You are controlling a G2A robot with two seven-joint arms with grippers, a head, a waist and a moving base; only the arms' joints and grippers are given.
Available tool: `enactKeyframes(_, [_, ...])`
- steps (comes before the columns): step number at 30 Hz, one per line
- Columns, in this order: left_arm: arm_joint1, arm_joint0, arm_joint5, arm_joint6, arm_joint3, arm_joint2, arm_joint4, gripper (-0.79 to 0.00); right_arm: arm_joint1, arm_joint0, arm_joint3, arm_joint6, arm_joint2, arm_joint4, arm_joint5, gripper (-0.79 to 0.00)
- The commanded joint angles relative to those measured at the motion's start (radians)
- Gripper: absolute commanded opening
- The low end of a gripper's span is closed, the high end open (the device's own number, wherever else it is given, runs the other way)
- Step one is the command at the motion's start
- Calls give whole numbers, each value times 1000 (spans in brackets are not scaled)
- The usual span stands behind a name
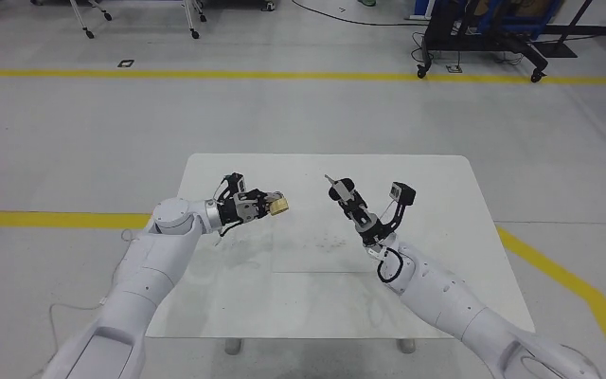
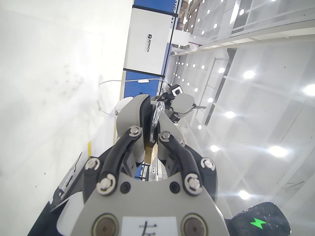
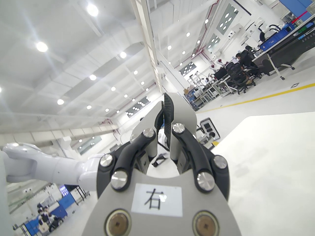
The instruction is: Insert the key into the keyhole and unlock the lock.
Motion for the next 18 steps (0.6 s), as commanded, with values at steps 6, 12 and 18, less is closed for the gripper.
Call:
enactKeyframes(6, [0, 0, -1, 0, 0, 0, 0, -785, 0, 1, 1, 0, -1, -11, 1, -785])
enactKeyframes(12, [-3, 32, 84, 112, -14, 20, 44, -785, -1, -3, -3, 12, 4, -25, 46, -785])
enactKeyframes(18, [-30, 31, 189, 236, -82, 69, 41, -785, 1, -64, -63, 156, 27, 111, 121, -785])
